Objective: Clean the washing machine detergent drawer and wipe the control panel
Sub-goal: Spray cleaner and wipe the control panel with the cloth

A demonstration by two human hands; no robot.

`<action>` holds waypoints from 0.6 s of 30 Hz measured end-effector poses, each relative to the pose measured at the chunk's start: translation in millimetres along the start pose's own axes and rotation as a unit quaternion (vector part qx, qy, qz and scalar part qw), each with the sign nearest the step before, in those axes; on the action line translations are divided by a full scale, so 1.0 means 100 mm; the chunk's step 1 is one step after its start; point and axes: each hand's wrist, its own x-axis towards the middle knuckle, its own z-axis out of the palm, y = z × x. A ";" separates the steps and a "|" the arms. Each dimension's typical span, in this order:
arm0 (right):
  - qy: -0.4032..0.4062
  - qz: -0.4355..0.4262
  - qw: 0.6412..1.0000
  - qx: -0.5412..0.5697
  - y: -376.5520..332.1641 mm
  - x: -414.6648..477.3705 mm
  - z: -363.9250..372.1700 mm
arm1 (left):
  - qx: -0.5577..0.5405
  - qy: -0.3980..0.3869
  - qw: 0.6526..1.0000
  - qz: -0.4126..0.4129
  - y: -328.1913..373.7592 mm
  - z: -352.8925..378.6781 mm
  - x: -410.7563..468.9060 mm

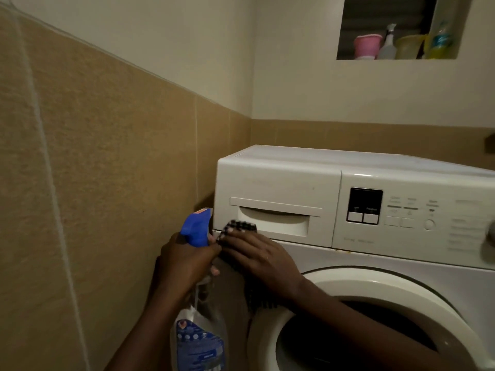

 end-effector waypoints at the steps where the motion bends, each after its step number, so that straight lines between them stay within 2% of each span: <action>1: 0.006 0.017 1.000 0.009 -0.03 -0.14 -0.03 | -0.008 -0.012 1.000 -0.002 0.01 0.03 -0.02; 2: -0.009 0.041 0.999 0.021 -0.02 -0.25 -0.13 | -0.025 -0.029 0.999 -0.005 0.03 0.06 -0.04; 6: 0.111 0.175 0.978 -0.002 0.17 -0.57 -0.52 | -0.048 -0.081 0.995 -0.021 0.02 0.18 -0.14; 9: 0.161 0.248 0.955 -0.032 0.31 -0.80 -0.72 | -0.053 -0.094 0.994 -0.011 0.00 0.27 -0.17; 14: 0.201 0.327 0.921 -0.061 0.46 -1.10 -0.83 | -0.036 -0.106 0.994 0.016 0.02 0.41 -0.24; 18: 0.206 0.324 0.922 -0.055 0.49 -1.12 -0.80 | -0.050 -0.119 0.992 0.012 -0.01 0.48 -0.27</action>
